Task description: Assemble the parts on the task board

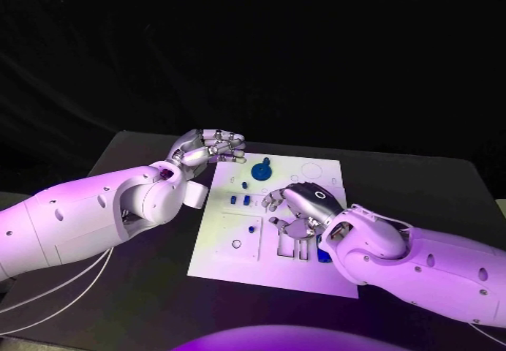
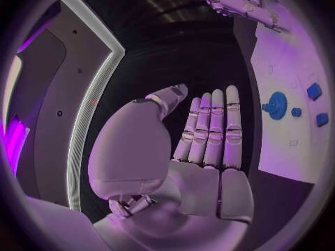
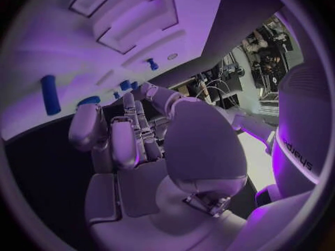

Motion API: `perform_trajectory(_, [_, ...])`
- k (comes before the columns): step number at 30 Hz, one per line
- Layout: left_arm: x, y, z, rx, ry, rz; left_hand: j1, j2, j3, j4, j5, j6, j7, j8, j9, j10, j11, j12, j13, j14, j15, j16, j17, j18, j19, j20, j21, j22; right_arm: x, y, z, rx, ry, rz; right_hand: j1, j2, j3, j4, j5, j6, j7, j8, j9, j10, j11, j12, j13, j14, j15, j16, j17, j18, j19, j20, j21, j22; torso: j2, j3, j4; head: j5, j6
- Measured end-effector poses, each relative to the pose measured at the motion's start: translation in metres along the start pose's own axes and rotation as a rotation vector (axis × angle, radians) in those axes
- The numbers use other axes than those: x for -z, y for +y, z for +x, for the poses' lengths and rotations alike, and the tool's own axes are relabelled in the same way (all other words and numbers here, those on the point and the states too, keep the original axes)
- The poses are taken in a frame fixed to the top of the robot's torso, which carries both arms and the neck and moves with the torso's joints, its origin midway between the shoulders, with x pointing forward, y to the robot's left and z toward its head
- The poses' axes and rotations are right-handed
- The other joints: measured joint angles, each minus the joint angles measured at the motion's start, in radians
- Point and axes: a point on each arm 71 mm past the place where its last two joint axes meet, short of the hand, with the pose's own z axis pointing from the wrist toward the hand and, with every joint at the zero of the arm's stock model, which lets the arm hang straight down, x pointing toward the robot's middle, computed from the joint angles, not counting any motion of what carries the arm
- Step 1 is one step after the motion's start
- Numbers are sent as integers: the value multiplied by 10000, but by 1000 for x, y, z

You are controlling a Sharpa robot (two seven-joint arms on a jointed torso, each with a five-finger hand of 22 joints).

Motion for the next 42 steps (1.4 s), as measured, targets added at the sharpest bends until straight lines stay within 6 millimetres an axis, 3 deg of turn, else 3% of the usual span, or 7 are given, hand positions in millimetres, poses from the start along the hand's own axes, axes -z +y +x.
perform_trajectory(4, [0,0,0,-2,-4,-8,0,0,0,0,0,0,0,0,0,0,0,0,0,0,0,0,0,0,0,0,0,0,3,-18,-23,193,-21,450,-126,-126,-157,94,145,0,0,-69,0,-290,6,0,-78,36,36,0,-55,0,-25,25,-131,-1,-7,-5,-9,-103,62])
perform_trajectory(8, [0,0,-1,-5,-12,-15,0,0,0,0,0,0,0,0,0,0,0,-29,0,0,0,0,-1,0,0,0,0,0,6,-33,-34,389,346,884,-229,-229,-444,139,296,-97,-96,-214,-4,-708,14,-134,-200,-41,113,-138,-354,159,-325,40,-583,-163,-7,-8,-9,-217,121])
perform_trajectory(12, [-1,1,-1,-6,-16,-18,0,0,0,0,0,0,0,0,0,0,0,-36,-1,0,0,0,-1,0,0,-1,0,1,8,-47,-37,594,878,1279,-276,-277,-879,187,408,-178,-111,-301,-8,-1123,29,-136,-327,-233,124,-288,-638,312,-615,72,-1125,-453,-7,-5,-1,-300,169])
perform_trajectory(16, [-1,1,-1,-7,-19,-21,0,0,0,0,0,0,0,0,0,0,0,-36,-1,0,0,0,-1,0,-1,-1,0,1,9,-54,-37,710,1277,1467,-274,-275,-911,193,426,-214,-146,-301,-8,-1144,35,-136,-346,-233,124,-288,-664,313,-643,72,-1162,-482,1,2,6,-341,192])
perform_trajectory(27, [-1,1,-1,-11,-28,-28,0,0,0,0,0,0,0,0,1,0,0,-36,-1,0,0,0,-3,0,-1,-1,0,-7,9,-60,-31,894,1996,1658,-21,-23,-966,167,426,-82,-125,-301,64,-926,-10,194,-367,-230,121,-175,-502,314,-472,48,-935,-323,18,-5,26,-363,187])
perform_trajectory(39, [-1,1,-2,-15,-38,-34,0,0,0,0,0,0,0,0,1,0,0,-36,-1,0,0,0,5,0,-1,-1,0,-7,7,-59,-26,865,2033,1596,212,343,-560,289,222,879,-270,24,258,189,-223,568,-451,39,-39,138,-63,314,168,-127,0,0,20,-11,27,-364,163])
perform_trajectory(42, [-1,1,-2,-16,-40,-36,0,0,0,0,0,0,0,0,1,0,0,-35,-2,0,0,0,5,0,-1,-1,0,-7,7,-59,-26,856,1992,1603,252,382,-524,307,180,915,-306,24,273,265,-240,569,-453,39,-39,138,-50,204,205,-164,40,0,19,-10,24,-364,158])
